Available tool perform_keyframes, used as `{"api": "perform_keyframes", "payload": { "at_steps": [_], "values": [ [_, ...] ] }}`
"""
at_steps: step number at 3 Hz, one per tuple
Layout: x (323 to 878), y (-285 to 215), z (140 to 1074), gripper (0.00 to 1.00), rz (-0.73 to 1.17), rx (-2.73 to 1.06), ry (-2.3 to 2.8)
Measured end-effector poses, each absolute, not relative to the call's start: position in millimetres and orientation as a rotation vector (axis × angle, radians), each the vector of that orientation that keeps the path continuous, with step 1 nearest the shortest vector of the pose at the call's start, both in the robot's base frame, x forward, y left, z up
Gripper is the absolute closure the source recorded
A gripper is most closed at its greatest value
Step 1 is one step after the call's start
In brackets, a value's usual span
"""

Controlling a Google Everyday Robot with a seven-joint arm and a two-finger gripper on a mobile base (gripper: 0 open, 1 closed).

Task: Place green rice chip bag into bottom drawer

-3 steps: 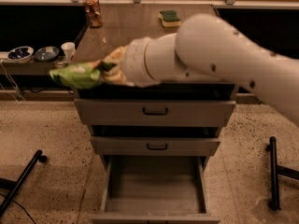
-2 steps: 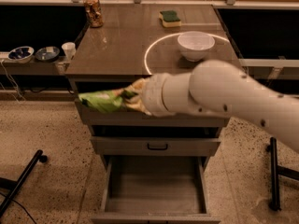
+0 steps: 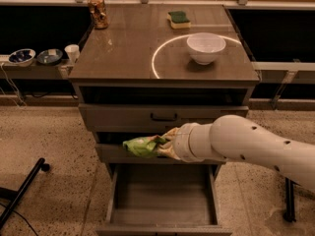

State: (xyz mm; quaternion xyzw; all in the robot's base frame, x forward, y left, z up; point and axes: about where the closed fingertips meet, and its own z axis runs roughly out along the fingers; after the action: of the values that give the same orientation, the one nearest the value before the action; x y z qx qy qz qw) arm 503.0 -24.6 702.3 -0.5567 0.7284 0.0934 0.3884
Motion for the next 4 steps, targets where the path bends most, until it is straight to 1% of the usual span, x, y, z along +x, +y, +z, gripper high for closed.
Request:
{"api": "perform_keyframes", "payload": {
  "at_steps": [1,2,3,4],
  "values": [
    [517,-23,695,1.00,0.200,-1.427,1.856],
    [548,-36,664,1.00,0.186,-1.362,1.878],
    [556,-93,584,1.00,0.154,-1.298,1.856],
    [544,-131,547,1.00,0.150,-1.264,1.819]
  ]
}}
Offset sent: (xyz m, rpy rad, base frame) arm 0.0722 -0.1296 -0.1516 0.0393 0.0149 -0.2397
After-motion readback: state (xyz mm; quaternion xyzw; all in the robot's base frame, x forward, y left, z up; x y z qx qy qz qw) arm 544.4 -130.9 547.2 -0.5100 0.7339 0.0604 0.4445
